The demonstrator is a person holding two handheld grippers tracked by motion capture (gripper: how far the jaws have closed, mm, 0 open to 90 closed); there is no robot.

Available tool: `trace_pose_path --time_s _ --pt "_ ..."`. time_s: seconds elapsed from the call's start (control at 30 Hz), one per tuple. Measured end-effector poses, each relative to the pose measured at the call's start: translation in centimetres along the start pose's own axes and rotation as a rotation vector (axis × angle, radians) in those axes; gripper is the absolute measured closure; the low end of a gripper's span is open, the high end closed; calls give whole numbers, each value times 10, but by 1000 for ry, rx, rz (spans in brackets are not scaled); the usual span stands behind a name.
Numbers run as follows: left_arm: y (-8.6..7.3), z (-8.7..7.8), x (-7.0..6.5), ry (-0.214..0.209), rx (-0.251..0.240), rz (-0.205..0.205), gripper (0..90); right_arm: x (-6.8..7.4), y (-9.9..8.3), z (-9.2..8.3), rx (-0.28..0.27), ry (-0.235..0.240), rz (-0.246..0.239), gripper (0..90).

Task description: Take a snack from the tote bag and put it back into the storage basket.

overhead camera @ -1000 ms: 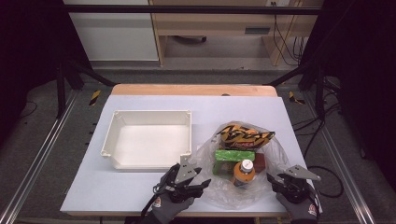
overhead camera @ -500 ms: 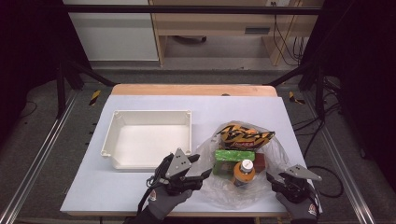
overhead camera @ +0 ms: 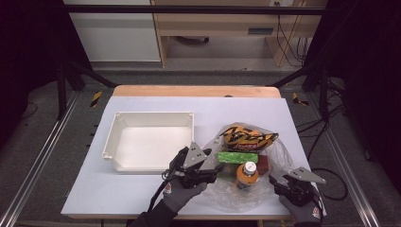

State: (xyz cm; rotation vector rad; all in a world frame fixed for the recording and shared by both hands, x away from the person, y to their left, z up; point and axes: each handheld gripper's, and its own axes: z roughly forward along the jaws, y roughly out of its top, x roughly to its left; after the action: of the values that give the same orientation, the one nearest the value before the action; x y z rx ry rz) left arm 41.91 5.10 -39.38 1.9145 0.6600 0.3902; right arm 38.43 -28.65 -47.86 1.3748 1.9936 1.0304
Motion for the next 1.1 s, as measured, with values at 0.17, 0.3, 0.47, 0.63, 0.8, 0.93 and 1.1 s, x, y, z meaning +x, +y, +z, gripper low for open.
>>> trace_pose_path --time_s 0.17,0.3,0.47,0.63,0.8,0.93,1.1 --pt "1 7 -2 3 16 12 374 0 0 0 -3 0 0 477" --pt "-1 14 -3 2 35 22 404 0 0 0 -4 2 -8 475" --pt "-1 25 -4 -10 64 29 453 0 -1 0 -2 5 -4 475" --pt "-1 31 -4 -29 75 29 520 0 -1 0 -1 5 -9 475" --pt "-2 37 -4 -46 83 27 582 0 -1 1 -1 7 -10 476" --pt "-2 37 -3 -42 89 31 606 0 -1 2 -3 2 -21 475" --pt "-2 37 -4 -29 100 44 672 0 -1 2 -2 2 -23 476"
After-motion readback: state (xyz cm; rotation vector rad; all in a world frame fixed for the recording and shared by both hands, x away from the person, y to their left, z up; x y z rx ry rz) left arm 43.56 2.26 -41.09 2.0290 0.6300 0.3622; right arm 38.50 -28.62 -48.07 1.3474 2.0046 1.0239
